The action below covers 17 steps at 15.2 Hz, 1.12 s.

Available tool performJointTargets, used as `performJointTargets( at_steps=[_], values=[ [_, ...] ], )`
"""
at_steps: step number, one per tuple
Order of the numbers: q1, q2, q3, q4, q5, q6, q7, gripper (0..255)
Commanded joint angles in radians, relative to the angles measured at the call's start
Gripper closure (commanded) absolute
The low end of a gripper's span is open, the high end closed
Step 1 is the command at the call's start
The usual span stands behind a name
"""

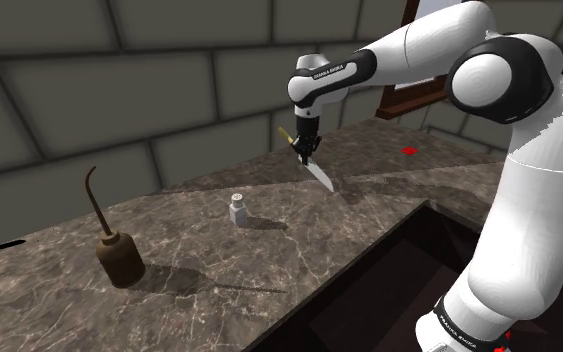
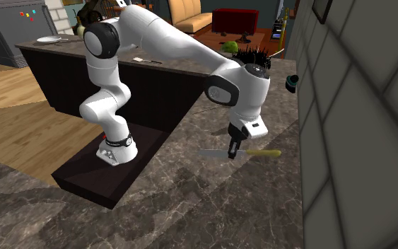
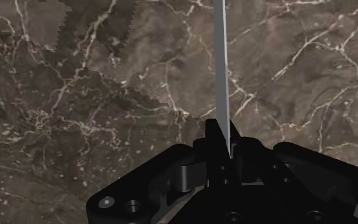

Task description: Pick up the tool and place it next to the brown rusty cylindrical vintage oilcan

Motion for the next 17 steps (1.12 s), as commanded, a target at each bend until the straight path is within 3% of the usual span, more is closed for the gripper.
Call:
performJointTargets(
  at_steps=[1, 17],
  values=[
    [0.0, -0.008, -0.001, 0.016, -0.001, -0.024, 0.0, 255],
    [-0.001, -0.043, -0.002, 0.185, -0.005, -0.228, 0.005, 255]
  ],
)
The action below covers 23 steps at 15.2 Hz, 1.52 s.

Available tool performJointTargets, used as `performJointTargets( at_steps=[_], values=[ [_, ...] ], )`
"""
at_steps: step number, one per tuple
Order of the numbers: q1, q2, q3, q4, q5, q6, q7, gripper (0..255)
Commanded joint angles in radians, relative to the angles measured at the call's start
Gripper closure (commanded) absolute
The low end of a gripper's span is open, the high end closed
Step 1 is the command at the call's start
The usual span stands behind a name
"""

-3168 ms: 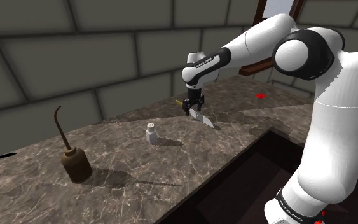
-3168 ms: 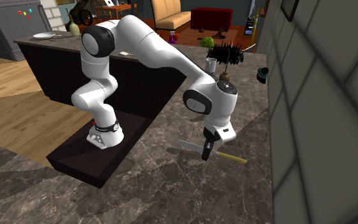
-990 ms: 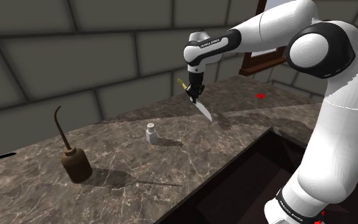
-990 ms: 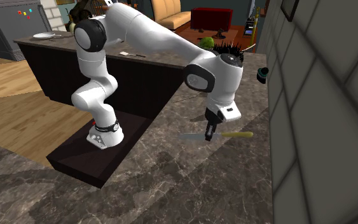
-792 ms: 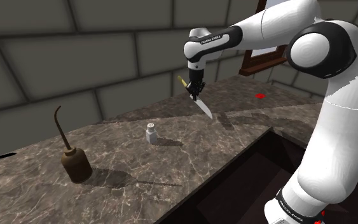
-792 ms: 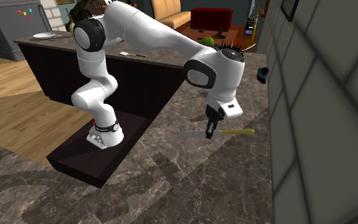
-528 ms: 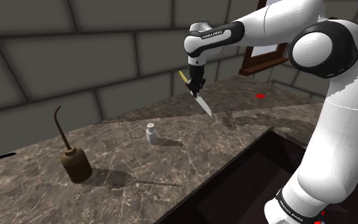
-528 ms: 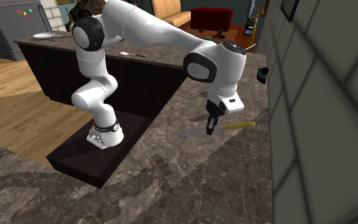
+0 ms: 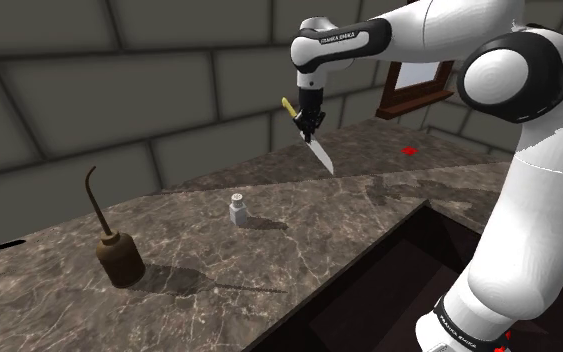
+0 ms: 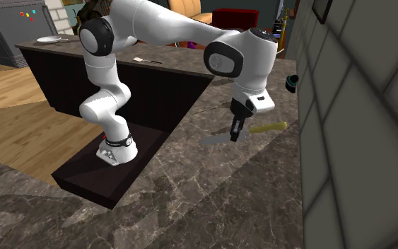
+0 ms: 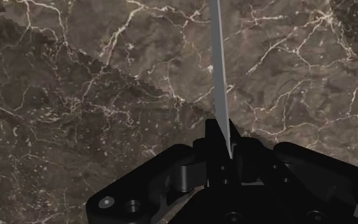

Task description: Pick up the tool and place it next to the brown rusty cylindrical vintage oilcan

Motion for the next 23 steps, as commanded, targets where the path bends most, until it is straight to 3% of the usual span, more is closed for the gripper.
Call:
performJointTargets(
  at_steps=[1, 23],
  values=[
    [-0.001, 0.003, 0.0, 0.032, 0.0, -0.03, 0.0, 255],
    [-0.007, 0.068, -0.002, 0.423, 0.004, -0.355, 0.004, 255]
  ],
)
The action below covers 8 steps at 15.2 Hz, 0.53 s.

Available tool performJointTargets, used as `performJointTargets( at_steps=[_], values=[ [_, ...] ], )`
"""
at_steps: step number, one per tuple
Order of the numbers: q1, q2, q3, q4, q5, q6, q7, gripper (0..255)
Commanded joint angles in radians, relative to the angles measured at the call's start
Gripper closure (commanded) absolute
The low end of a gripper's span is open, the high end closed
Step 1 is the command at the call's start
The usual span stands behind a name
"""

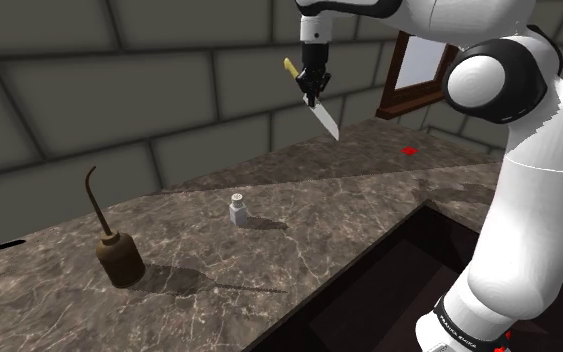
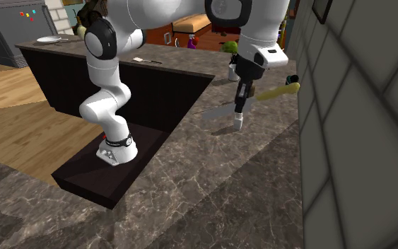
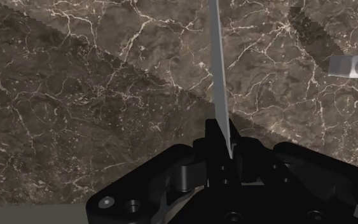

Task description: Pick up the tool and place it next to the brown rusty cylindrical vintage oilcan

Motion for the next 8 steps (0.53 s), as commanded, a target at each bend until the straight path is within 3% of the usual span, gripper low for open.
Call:
performJointTargets(
  at_steps=[1, 8],
  values=[
    [0.0, 0.012, 0.001, 0.046, 0.001, -0.035, 0.002, 255],
    [-0.006, 0.087, 0.0, 0.259, 0.007, -0.172, 0.003, 255]
  ],
)
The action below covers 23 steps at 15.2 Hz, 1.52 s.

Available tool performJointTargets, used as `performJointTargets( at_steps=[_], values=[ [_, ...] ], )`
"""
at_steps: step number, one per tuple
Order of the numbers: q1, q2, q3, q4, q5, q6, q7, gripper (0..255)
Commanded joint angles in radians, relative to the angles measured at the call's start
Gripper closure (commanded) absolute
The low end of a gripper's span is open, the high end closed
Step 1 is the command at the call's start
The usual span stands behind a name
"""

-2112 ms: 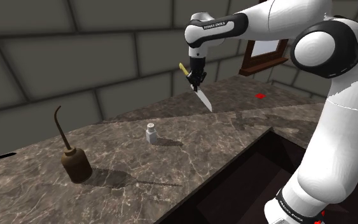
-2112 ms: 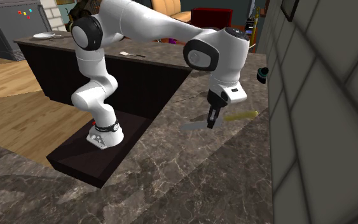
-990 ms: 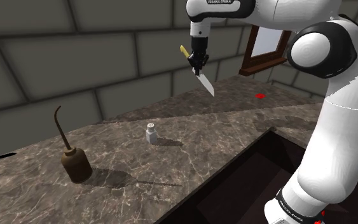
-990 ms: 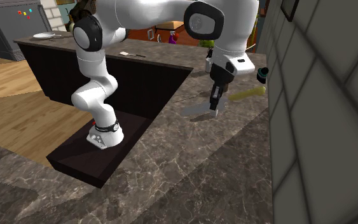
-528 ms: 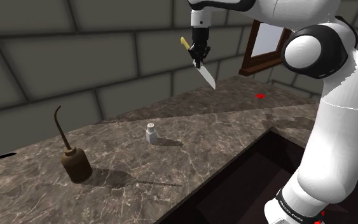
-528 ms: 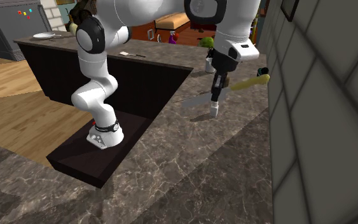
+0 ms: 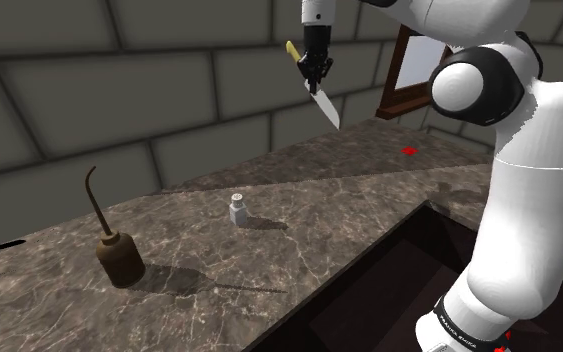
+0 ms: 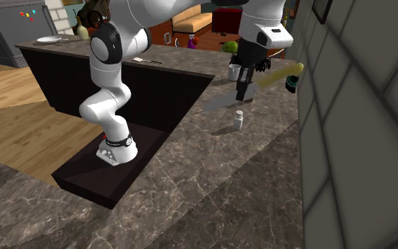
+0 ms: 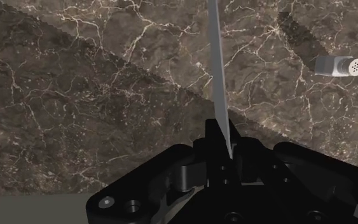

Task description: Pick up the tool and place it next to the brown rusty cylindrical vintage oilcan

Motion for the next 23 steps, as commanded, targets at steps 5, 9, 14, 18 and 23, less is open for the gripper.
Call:
performJointTargets(
  at_steps=[5, 9, 14, 18, 23],
  values=[
    [-0.012, 0.127, 0.001, 0.294, 0.011, -0.167, 0.002, 255],
    [0.025, 0.071, 0.007, 0.229, 0.009, -0.158, 0.043, 255],
    [0.111, -0.095, 0.04, -0.023, 0.001, -0.068, 0.152, 255],
    [0.169, -0.175, 0.076, -0.135, 0.002, -0.032, 0.245, 255],
    [0.236, -0.238, 0.128, -0.222, 0.01, -0.004, 0.365, 255]
  ],
)
